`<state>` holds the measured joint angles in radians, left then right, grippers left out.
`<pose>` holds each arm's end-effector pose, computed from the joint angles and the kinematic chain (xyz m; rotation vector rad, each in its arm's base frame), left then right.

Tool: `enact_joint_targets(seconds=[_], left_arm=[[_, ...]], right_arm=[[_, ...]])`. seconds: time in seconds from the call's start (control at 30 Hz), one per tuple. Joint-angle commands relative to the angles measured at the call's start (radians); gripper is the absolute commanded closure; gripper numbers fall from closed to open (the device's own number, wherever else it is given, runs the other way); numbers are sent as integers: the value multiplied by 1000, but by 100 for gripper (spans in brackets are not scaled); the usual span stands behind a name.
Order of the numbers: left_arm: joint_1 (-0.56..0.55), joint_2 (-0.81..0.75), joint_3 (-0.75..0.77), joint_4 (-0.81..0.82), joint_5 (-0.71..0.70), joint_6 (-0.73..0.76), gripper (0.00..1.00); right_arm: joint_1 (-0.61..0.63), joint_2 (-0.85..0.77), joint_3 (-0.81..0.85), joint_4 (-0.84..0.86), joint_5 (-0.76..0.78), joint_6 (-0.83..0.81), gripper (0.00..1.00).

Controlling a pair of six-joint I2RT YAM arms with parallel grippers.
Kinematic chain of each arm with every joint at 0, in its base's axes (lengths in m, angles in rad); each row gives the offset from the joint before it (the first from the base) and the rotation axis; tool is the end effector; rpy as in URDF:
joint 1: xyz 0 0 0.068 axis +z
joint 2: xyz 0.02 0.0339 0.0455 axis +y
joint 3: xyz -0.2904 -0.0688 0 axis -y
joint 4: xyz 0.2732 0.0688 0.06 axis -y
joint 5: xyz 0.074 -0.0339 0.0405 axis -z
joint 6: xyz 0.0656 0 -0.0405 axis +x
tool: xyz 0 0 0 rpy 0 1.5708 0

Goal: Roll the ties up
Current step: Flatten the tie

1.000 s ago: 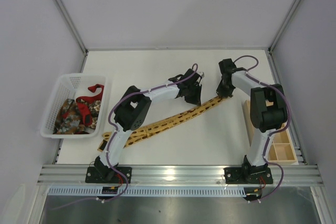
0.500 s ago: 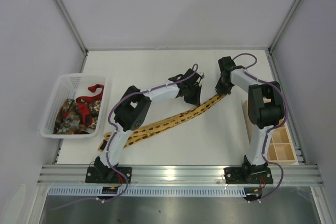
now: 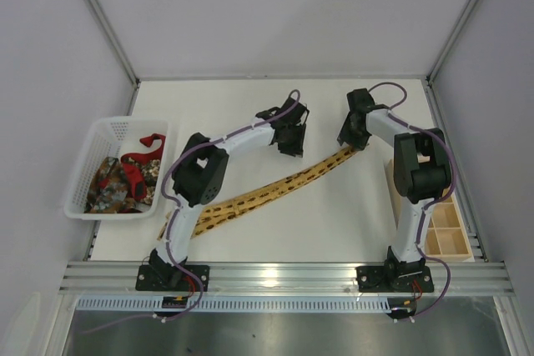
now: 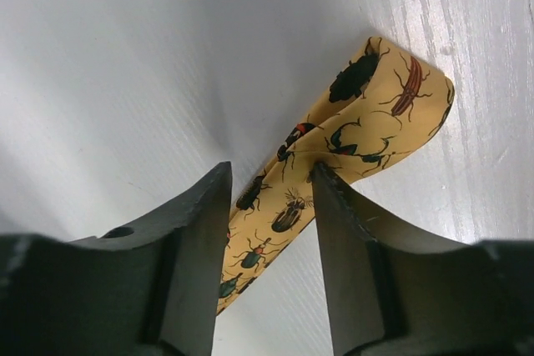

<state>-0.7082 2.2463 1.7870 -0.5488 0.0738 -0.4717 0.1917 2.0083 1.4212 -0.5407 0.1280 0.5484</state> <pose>0.4127 -0.3598 0.1549 0.3430 2.6461 -0.5108 0.4564 0.0801 0.1495 0.5140 2.6333 0.0582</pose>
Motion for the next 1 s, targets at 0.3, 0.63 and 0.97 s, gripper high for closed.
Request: enact_joint_targets(seconds=[0.3,0.63,0.97], left_arm=[[160,-398,-173,-341,-339,8,67],[337,-602,-397,-384,-181,-48,78],[437,-461,-386,-473,-218,-12,85]], right_arm=[[136,-181,30,-70,61,-83,31],[213,-139,-94,220,-422,-1,47],[382,-138,-175,337,-447,-4,76]])
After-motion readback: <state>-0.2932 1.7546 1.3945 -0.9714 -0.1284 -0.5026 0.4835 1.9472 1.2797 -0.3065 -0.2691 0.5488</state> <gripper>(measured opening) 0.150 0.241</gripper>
